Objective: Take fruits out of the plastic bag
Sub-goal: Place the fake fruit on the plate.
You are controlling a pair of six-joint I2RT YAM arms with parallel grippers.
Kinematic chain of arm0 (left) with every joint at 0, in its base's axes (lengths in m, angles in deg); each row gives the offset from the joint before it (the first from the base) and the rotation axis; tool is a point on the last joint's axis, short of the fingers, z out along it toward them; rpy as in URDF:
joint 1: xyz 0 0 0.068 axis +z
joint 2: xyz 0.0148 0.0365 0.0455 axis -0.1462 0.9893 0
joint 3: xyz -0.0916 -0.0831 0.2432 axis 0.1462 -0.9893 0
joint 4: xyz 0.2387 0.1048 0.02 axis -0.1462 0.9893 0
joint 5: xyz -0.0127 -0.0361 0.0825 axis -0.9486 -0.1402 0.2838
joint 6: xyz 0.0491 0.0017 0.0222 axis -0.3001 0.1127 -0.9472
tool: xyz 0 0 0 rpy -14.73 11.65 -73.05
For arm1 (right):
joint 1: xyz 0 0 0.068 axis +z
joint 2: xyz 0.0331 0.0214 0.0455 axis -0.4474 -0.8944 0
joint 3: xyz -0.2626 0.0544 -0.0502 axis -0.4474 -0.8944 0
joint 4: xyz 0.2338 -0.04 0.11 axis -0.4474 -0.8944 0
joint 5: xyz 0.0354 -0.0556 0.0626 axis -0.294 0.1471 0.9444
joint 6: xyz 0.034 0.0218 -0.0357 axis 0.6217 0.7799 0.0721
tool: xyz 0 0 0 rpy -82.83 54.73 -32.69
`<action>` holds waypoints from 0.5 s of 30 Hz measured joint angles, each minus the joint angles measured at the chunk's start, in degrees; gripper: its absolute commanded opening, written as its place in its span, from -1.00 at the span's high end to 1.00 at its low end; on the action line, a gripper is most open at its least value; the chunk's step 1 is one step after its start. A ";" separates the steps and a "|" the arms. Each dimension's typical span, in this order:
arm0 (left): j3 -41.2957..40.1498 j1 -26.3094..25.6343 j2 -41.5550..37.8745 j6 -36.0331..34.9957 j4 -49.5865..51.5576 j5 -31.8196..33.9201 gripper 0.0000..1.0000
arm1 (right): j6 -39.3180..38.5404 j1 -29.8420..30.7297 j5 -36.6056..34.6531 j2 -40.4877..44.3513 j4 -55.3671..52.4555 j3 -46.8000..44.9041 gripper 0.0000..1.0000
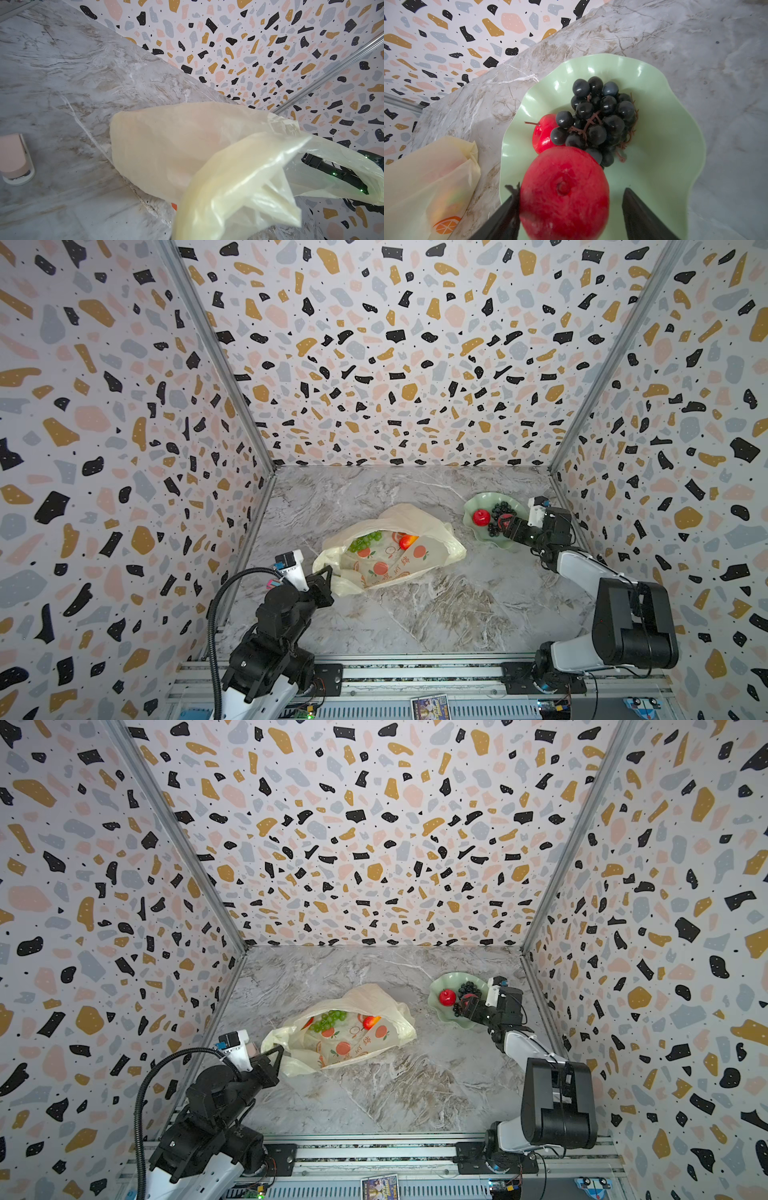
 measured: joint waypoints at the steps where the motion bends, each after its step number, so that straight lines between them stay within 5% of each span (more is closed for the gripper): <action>1: 0.00 0.00 0.00 0.00 0.00 -0.02 1.00 | 0.00 0.00 -0.13 0.00 0.00 0.00 -0.58; 15: -0.02 0.00 0.00 0.00 0.00 -0.17 1.00 | 0.09 0.00 -0.74 0.68 -0.39 -0.11 -0.67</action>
